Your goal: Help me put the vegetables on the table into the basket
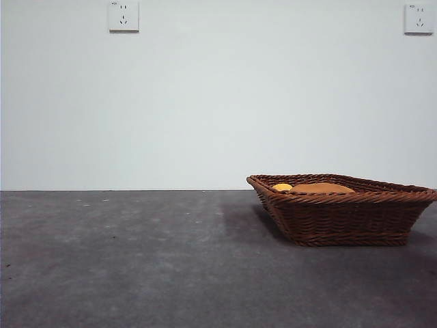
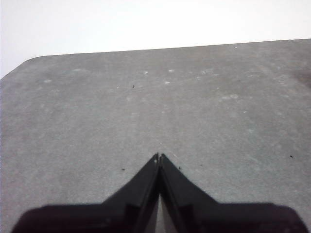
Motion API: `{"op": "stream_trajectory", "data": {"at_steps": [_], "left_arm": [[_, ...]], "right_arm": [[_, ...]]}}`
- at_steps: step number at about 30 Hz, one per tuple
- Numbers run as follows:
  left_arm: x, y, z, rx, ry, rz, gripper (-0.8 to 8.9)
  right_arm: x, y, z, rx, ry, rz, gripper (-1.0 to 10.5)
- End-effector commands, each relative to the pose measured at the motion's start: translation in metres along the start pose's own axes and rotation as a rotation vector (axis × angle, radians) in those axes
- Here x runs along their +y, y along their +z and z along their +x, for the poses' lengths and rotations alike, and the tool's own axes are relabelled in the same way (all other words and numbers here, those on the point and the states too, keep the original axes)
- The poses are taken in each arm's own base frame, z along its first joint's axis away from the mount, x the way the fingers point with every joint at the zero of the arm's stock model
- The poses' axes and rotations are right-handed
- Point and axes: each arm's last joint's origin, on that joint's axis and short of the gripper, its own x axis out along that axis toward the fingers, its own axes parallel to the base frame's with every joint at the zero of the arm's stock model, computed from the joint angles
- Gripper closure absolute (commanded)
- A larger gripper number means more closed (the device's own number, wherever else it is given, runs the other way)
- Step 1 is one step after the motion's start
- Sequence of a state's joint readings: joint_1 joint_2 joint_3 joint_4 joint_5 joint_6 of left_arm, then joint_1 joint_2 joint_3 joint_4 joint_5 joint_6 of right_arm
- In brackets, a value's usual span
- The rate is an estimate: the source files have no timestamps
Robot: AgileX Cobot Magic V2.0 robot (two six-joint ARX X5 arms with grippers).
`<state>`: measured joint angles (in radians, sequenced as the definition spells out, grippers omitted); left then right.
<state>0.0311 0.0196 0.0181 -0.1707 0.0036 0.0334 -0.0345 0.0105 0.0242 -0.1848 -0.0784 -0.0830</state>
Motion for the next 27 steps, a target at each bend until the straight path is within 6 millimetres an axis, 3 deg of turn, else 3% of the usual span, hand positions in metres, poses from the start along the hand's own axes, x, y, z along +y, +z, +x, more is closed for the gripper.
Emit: {"op": "stream_trajectory", "data": {"at_steps": [1,27], "left_arm": [[0.0002,-0.0029,0.0010,0.005,0.001,-0.005,8.17],[0.0003,-0.0018,0.0001,-0.011,0.002,-0.005,8.17]], "right_arm": [[0.0002,-0.0024,0.0009,0.003,0.000,0.004,9.5],[0.0002,-0.0024,0.0009,0.003,0.000,0.004,9.5]]}}
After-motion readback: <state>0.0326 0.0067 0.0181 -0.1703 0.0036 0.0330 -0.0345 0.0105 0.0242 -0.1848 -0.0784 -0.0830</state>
